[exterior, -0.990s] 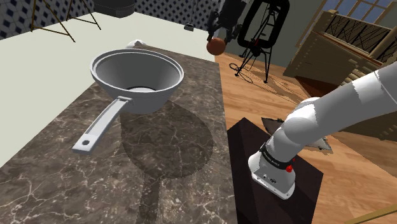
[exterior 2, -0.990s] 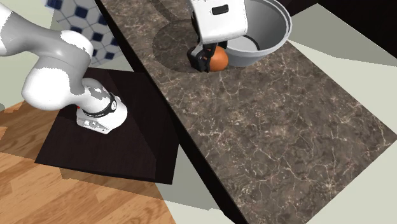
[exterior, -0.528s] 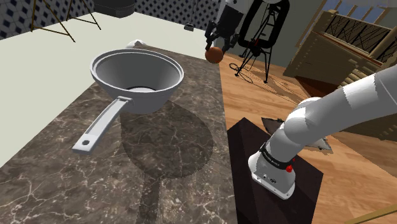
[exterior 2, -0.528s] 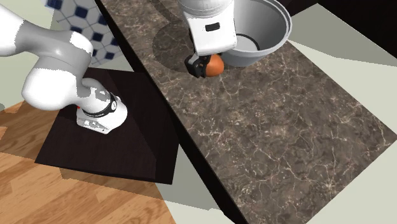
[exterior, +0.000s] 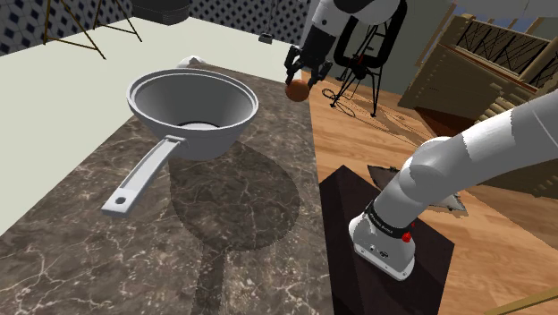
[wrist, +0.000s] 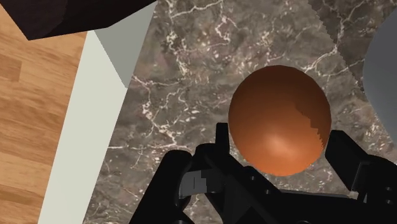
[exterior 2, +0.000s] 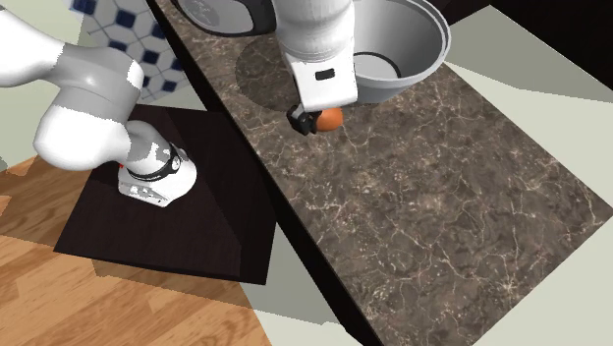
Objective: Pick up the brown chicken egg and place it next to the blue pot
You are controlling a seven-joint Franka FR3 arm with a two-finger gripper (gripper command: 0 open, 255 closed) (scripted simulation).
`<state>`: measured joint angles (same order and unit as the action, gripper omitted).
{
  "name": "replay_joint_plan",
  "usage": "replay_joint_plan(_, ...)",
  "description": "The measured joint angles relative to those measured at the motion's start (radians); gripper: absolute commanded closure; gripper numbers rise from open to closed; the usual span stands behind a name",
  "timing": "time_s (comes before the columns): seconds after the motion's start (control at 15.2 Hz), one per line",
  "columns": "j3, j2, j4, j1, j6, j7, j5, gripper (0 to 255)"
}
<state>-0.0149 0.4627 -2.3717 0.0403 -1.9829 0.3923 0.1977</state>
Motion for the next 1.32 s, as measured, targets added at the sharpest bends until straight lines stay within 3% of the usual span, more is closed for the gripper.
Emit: replay_joint_plan(1.32,-0.004,-0.100,-0.192,-0.013,-0.288,-0.056,0.038,255)
